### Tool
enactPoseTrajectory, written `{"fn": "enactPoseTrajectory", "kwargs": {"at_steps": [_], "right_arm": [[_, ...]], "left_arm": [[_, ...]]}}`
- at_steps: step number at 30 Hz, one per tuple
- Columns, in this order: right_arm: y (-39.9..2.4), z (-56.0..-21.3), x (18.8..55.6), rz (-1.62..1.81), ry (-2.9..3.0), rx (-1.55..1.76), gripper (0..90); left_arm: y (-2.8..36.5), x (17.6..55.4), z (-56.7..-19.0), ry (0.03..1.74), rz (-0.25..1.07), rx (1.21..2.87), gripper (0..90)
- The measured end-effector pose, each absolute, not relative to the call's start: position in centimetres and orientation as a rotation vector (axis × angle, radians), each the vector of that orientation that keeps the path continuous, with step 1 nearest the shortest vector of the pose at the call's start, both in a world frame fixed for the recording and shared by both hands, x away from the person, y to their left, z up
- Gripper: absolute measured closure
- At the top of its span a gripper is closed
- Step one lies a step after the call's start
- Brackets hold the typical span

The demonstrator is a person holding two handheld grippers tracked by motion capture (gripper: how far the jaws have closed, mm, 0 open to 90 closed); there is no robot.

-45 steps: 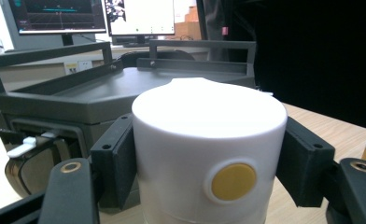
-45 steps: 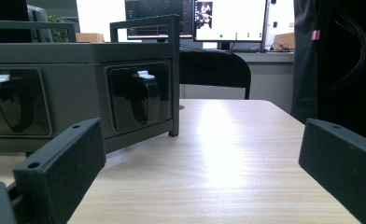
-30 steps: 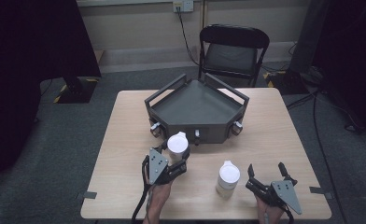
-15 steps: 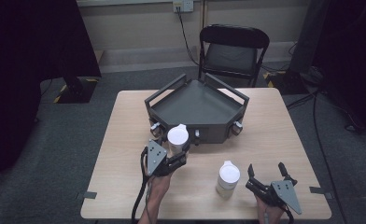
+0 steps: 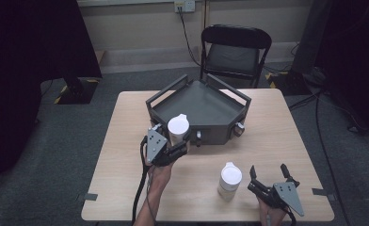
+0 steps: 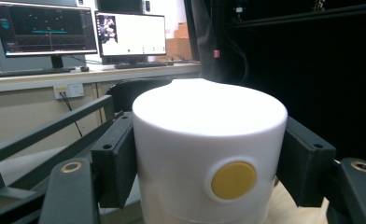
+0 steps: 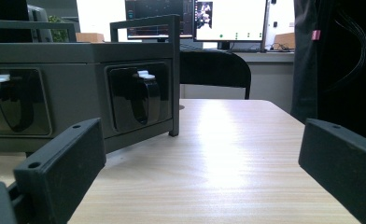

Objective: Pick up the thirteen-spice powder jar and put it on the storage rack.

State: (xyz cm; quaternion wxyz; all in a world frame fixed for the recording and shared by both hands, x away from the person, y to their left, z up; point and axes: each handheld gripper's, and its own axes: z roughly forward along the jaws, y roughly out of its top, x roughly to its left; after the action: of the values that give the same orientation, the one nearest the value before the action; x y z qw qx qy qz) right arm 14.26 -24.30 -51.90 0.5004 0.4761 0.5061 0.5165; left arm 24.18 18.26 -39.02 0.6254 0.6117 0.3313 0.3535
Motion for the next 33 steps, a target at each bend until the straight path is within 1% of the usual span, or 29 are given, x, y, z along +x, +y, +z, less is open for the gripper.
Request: {"fn": "enactPoseTrajectory", "kwargs": {"at_steps": [16,25,33], "right_arm": [[-24.3,-51.9,14.3,1.250,1.226,1.149,0.0],[-24.4,-51.9,14.3,1.252,1.227,1.147,0.0],[-24.4,-51.9,14.3,1.254,1.230,1.146,0.0]], "left_arm": [[15.5,26.4,-36.2,0.878,0.880,1.352,31.0],[14.2,28.4,-35.0,0.888,0.944,1.365,31.0],[13.8,30.1,-35.0,0.927,0.935,1.327,31.0]]}}
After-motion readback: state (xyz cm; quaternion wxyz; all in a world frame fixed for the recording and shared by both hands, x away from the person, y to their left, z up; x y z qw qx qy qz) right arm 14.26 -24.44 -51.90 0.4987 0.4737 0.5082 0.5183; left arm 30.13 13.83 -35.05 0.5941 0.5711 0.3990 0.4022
